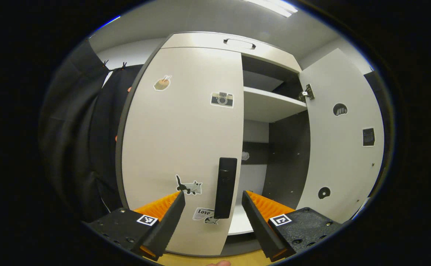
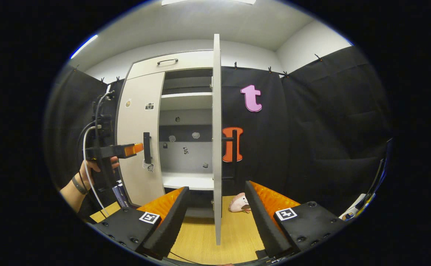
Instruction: Open the right door of the double-door shoe cabinet with the right hand, and open the left door with the left hand.
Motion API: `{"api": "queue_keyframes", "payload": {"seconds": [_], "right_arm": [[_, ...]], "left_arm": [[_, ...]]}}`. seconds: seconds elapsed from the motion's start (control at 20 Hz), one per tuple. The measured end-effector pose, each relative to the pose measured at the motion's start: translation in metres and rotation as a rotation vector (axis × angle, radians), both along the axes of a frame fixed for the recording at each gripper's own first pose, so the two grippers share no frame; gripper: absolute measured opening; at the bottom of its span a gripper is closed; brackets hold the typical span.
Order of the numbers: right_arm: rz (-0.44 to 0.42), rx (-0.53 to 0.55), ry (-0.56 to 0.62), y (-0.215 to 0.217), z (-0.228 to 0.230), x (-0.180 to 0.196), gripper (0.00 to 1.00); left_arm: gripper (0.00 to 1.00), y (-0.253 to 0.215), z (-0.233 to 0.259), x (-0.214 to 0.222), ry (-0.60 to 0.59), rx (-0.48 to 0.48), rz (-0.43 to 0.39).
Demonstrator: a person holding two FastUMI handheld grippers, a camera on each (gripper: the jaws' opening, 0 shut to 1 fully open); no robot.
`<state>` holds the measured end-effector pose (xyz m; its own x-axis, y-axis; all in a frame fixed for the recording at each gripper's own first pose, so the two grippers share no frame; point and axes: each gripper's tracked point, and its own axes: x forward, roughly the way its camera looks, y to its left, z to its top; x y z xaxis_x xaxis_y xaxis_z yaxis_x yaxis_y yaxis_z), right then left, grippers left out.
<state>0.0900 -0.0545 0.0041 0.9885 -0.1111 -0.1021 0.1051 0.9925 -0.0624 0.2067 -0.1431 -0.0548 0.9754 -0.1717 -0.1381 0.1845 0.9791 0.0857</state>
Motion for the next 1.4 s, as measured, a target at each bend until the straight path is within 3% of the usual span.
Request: {"api": "queue_keyframes", "payload": {"seconds": [0.1,0.35,0.55,0.95,1.0,1.1,1.15,1.3,1.35,1.4], "right_arm": [[-0.014,-0.002,0.001,-0.005,0.0,0.0,0.98],[-0.047,0.01,0.013,-0.014,-0.004,-0.001,0.98],[-0.069,0.011,0.017,-0.019,-0.005,-0.001,0.98],[-0.076,0.012,0.026,-0.019,-0.009,0.001,0.98],[-0.074,0.013,0.028,-0.018,-0.009,0.001,0.98],[-0.073,0.014,0.032,-0.017,-0.011,0.0,0.98],[-0.073,0.014,0.032,-0.018,-0.011,-0.001,0.98],[-0.087,-0.003,0.034,-0.021,-0.01,-0.003,0.98],[-0.089,-0.002,0.031,-0.022,-0.009,-0.003,0.94],[-0.087,0.003,0.028,-0.02,-0.009,-0.003,0.98]], "left_arm": [[0.98,-0.006,-0.013,0.013,0.03,0.006,0.003],[0.95,0.001,-0.015,0.038,0.011,0.03,0.052],[0.95,0.004,-0.02,0.053,0.031,-0.019,0.066],[0.92,0.001,-0.016,0.052,0.015,0.016,0.083],[0.89,-0.003,-0.016,0.051,0.017,0.017,0.073],[0.7,-0.026,-0.023,0.057,0.029,-0.005,0.019],[0.27,-0.025,-0.02,0.051,0.024,0.014,0.019],[0.22,-0.023,-0.02,0.049,0.022,0.011,0.008],[0.22,-0.022,-0.02,0.048,0.027,0.017,0.005],[0.22,-0.021,-0.021,0.046,0.037,0.031,-0.003]]}}
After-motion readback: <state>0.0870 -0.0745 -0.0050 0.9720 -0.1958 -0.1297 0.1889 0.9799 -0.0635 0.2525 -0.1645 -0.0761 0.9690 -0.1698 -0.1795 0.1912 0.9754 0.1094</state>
